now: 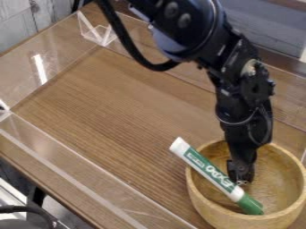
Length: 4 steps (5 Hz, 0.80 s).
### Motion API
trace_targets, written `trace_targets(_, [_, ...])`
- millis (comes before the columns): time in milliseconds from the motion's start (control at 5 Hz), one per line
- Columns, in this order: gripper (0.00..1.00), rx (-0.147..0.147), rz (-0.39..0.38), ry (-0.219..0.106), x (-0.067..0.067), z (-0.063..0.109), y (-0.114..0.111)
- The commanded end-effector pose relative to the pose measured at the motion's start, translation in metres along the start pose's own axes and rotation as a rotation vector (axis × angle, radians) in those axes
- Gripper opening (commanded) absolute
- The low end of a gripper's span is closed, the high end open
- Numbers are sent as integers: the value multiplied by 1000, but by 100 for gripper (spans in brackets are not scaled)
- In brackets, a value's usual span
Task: Put the blue object in the brown bowl
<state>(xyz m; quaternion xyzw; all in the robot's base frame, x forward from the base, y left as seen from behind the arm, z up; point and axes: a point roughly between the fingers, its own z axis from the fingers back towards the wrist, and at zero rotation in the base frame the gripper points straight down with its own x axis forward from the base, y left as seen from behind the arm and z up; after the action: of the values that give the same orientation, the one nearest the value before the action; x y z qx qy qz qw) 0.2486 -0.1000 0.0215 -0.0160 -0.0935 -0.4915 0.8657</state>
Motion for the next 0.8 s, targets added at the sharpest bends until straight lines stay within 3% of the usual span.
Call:
trace_targets(0, [100,-19,26,50,-15,-6,4])
trace_targets(600, [100,-17,72,64,-24,-3,12])
